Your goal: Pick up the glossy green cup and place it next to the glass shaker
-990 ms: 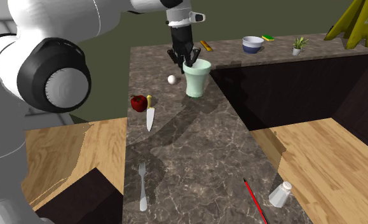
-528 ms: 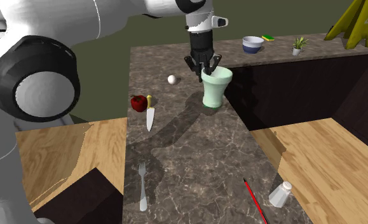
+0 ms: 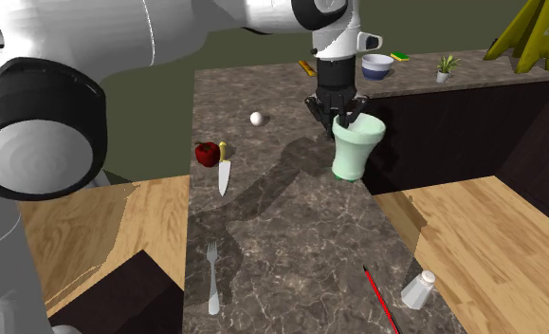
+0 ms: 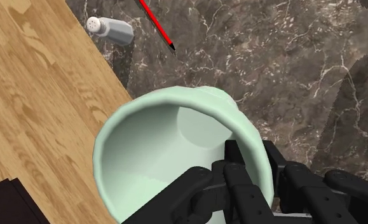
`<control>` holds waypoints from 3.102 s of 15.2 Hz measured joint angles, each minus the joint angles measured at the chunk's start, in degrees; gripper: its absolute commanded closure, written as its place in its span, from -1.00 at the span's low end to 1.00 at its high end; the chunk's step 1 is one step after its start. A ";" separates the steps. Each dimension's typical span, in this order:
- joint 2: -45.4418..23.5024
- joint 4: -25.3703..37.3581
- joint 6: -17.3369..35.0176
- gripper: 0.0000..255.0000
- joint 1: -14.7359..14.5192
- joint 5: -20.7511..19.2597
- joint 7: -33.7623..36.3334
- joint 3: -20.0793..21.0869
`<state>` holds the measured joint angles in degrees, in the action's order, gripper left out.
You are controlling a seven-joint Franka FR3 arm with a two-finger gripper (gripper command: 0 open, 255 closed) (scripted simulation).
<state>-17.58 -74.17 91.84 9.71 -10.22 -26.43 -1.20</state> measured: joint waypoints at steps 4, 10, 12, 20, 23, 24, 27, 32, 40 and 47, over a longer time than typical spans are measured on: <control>-0.68 0.68 0.92 1.00 3.56 0.60 -5.12 -1.73; -1.52 -0.48 3.55 1.00 6.24 1.09 -8.60 -2.91; -1.04 -2.82 5.39 1.00 6.25 1.02 -8.33 -2.90; -0.78 -9.33 11.56 1.00 6.25 0.82 -7.29 -2.88; -0.75 -11.75 13.93 1.00 6.32 0.72 -6.98 -2.91; -0.67 -12.52 14.62 1.00 6.34 0.69 -6.89 -2.92; -1.13 -14.07 16.61 1.00 6.40 0.63 -6.64 -2.94; -1.42 -17.61 20.38 1.00 6.37 0.41 -5.91 -2.94; -3.19 -21.19 25.67 1.00 6.40 0.12 -4.96 -2.98; -4.55 -23.22 29.04 1.00 6.48 -0.08 -4.44 -3.03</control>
<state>-22.13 -97.39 120.87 16.18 -10.30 -30.87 -4.23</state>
